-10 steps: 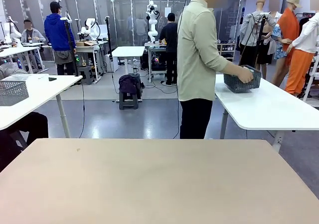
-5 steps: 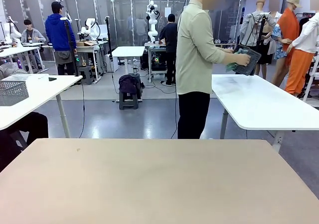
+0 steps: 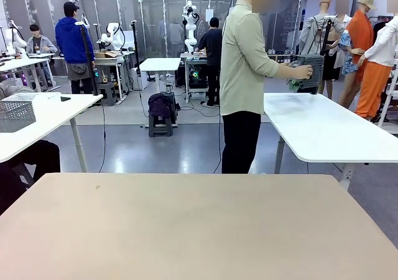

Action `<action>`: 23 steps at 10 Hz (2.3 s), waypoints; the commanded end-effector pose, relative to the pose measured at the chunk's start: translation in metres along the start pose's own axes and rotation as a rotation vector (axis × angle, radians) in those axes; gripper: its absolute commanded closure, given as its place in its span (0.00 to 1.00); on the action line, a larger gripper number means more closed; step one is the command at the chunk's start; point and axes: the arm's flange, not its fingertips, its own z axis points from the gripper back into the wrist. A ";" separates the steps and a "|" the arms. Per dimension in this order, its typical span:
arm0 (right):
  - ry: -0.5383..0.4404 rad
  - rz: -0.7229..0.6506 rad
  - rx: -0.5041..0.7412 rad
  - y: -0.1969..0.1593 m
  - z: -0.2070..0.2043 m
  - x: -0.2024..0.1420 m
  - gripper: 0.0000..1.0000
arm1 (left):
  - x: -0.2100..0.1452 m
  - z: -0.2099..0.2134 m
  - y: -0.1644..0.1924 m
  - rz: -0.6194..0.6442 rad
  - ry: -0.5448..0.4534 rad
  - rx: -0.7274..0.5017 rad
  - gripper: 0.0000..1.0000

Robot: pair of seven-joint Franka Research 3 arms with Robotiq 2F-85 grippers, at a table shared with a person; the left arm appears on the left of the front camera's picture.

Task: Fold the towels and place them in the basket.
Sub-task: When a person lays out a Towel with hook on the table, fold it in half twice.

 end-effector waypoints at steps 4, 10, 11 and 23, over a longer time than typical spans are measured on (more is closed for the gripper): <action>0.033 0.035 -0.004 -0.003 0.013 0.003 0.00 | 0.000 0.007 0.002 -0.061 0.082 0.011 0.00; 0.051 0.038 -0.001 -0.002 0.012 -0.003 0.00 | -0.005 0.006 -0.003 -0.070 0.109 0.023 0.00; 0.049 0.035 -0.004 -0.003 0.012 -0.003 0.00 | -0.006 0.006 -0.003 -0.069 0.107 0.025 0.00; 0.028 0.010 0.008 0.000 0.013 -0.001 0.00 | -0.004 0.002 -0.002 -0.051 0.077 0.012 0.00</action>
